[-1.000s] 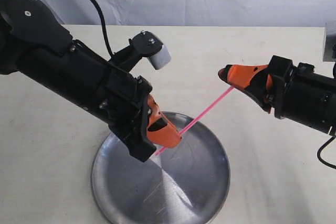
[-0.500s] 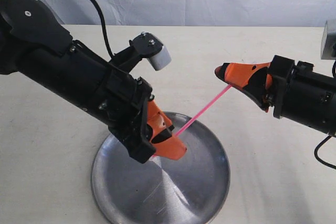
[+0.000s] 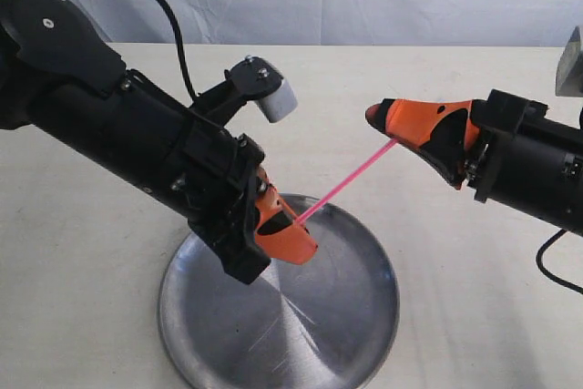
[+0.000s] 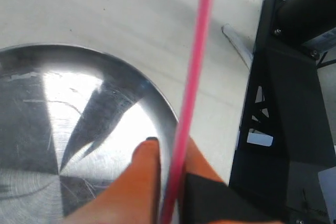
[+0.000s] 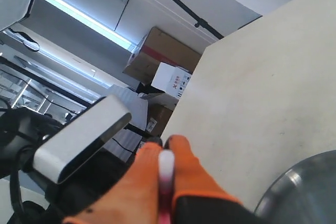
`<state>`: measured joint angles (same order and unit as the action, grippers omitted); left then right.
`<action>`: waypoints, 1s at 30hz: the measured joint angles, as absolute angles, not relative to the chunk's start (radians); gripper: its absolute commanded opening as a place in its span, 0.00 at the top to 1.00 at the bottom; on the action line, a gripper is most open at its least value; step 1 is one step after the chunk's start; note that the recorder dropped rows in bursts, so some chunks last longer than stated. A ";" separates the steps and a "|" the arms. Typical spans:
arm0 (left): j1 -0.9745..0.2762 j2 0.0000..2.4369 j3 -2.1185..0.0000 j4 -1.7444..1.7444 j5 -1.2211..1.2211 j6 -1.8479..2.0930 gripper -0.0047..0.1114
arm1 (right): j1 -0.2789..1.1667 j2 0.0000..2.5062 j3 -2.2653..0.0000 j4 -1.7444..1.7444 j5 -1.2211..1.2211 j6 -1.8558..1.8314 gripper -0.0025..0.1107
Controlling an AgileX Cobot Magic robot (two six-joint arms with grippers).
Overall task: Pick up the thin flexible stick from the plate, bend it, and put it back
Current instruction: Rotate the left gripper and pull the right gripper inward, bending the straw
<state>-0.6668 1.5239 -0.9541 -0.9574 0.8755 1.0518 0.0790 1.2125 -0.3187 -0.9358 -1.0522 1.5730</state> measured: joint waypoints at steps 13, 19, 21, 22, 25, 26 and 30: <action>-0.667 1.519 -0.954 -1.015 0.888 1.287 0.96 | 0.079 1.214 -0.325 -0.929 -1.053 1.502 0.98; -0.667 1.519 -0.954 -1.060 0.909 1.427 0.96 | 0.079 1.214 -0.327 -0.924 -1.004 1.479 0.98; -0.667 1.519 -0.954 -1.083 0.923 1.492 0.96 | 0.079 1.214 -0.327 -0.920 -1.004 1.465 0.98; -0.667 1.519 -0.954 -1.100 0.930 1.526 0.96 | 0.079 1.214 -0.327 -0.918 -1.001 1.459 0.98; -0.667 1.519 -0.954 -1.146 0.947 1.606 0.96 | 0.079 1.214 -0.327 -0.913 -0.983 1.442 0.98; -0.667 1.519 -0.954 -1.162 0.952 1.632 0.96 | 0.079 1.214 -0.327 -0.912 -0.974 1.437 0.98; -0.667 1.517 -0.954 -1.204 0.959 1.698 0.96 | 0.079 1.214 -0.327 -0.914 -0.944 1.428 0.98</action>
